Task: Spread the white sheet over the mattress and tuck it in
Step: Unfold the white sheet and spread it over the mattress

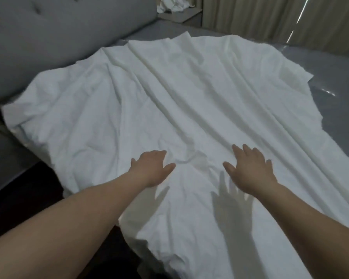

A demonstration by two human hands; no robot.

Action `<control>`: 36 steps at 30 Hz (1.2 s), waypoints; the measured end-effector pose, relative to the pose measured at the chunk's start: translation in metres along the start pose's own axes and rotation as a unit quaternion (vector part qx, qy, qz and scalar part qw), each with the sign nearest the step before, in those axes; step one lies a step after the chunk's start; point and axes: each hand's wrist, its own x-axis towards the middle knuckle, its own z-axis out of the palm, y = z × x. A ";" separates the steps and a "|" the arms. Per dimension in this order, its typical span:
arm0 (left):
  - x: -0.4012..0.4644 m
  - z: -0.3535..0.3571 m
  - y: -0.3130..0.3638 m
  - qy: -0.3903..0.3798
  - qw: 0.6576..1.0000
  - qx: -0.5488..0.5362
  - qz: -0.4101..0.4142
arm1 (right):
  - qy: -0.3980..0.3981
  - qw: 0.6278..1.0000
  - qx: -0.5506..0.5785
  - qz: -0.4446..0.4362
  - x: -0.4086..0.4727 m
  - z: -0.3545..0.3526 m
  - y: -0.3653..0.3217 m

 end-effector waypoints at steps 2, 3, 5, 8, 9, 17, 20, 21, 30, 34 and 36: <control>-0.015 -0.048 -0.018 0.000 1.000 0.002 -0.013 | -0.006 0.997 -0.005 -0.074 0.002 -0.032 -0.056; -0.025 -0.075 -0.028 0.003 1.000 0.002 -0.021 | -0.011 0.995 -0.003 -0.101 0.001 -0.049 -0.085; -0.047 -0.128 -0.055 -0.001 0.999 -0.001 -0.040 | -0.030 0.990 0.006 -0.141 -0.004 -0.087 -0.141; -0.078 -0.190 -0.087 -0.024 0.997 -0.024 -0.072 | -0.052 0.987 0.032 -0.146 -0.017 -0.138 -0.201; -0.087 -0.209 -0.096 -0.032 0.995 -0.033 -0.083 | -0.062 0.987 0.042 -0.142 -0.020 -0.154 -0.218; -0.111 -0.300 -0.054 -0.053 0.997 -0.051 -0.035 | -0.081 0.988 0.103 -0.083 -0.065 -0.264 -0.226; -0.104 -0.307 0.011 -0.053 0.998 -0.038 0.015 | -0.069 0.987 0.141 -0.019 -0.082 -0.294 -0.166; -0.104 -0.309 0.030 -0.051 0.998 -0.034 0.028 | -0.065 0.985 0.158 0.002 -0.086 -0.301 -0.146; -0.188 -0.264 0.317 -0.058 0.981 0.069 0.171 | -0.013 0.949 0.264 0.173 -0.223 -0.343 0.141; -0.235 -0.229 0.425 -0.066 0.966 0.092 0.230 | -0.019 0.935 0.286 0.210 -0.286 -0.344 0.236; -0.254 -0.209 0.467 -0.085 0.958 0.096 0.257 | -0.018 0.924 0.300 0.236 -0.309 -0.343 0.273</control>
